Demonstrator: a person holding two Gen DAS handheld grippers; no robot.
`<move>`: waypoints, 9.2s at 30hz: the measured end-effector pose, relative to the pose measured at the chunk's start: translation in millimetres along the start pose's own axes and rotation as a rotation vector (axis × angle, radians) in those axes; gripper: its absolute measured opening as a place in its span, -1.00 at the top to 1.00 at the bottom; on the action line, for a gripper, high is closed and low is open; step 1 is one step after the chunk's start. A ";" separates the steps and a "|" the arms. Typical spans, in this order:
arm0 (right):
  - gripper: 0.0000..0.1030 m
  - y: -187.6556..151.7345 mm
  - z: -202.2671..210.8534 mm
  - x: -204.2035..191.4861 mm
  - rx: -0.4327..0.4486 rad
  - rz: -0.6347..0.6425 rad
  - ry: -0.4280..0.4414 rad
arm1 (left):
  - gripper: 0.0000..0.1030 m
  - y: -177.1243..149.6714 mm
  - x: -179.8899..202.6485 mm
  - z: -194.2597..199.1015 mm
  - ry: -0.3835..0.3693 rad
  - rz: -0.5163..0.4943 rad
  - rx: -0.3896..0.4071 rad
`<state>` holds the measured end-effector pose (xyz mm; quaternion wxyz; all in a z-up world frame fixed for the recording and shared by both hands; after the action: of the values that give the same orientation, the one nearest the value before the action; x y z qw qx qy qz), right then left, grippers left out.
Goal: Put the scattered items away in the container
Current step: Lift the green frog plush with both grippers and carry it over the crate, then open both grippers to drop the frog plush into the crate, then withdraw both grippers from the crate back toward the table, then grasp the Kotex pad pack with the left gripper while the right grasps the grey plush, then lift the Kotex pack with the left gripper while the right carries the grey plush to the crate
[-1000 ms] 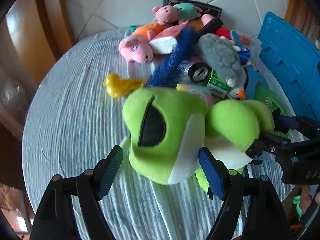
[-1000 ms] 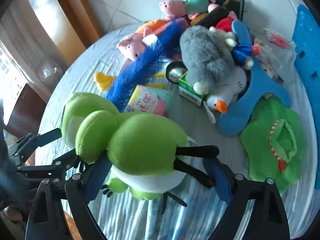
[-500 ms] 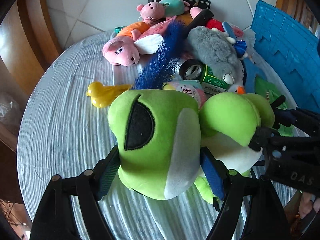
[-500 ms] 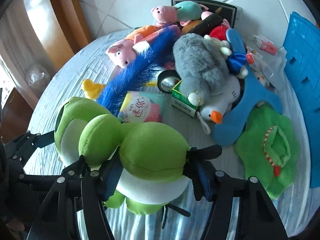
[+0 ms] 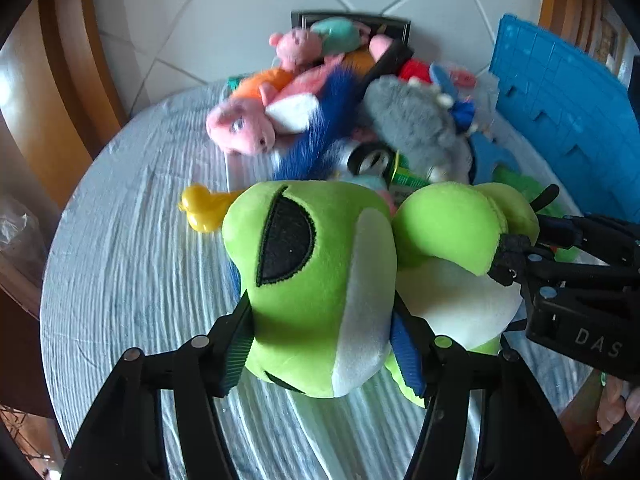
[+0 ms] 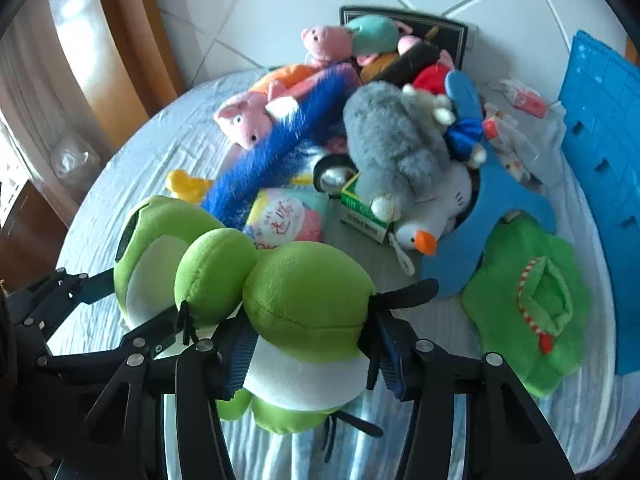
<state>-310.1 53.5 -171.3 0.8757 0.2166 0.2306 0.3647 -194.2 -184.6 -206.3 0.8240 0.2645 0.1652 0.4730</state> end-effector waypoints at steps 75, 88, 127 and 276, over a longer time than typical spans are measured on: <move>0.00 171.1 213.3 603.3 0.074 0.103 -0.046 | -0.19 229.7 668.2 -1.0 -0.014 -0.291 -0.173; -0.72 155.2 179.6 630.2 -0.101 0.031 -0.003 | -0.28 217.4 669.9 -2.6 0.072 -0.347 -0.185; -0.99 145.8 317.8 581.7 0.266 0.088 0.144 | -0.60 194.3 524.5 223.2 0.020 -0.044 0.381; -0.51 -55.1 21.4 149.6 -0.306 0.336 0.279 | -0.28 108.0 123.4 -112.5 -0.181 -0.379 -0.146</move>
<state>-174.5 124.2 -221.1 0.7853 0.0644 0.2518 0.5619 -266.3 -1.6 -235.6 0.9266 0.2098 0.1028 0.2946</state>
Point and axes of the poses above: each gripper's, at about its wrist camera, not at the fingertips, and z roughly against the way its jaws point, x to its right, y to its top, the point moved 3 cm from there along -z, roughly the way its jaws point, and after that the axes turned 5 degrees about y, right-handed, at the moved point
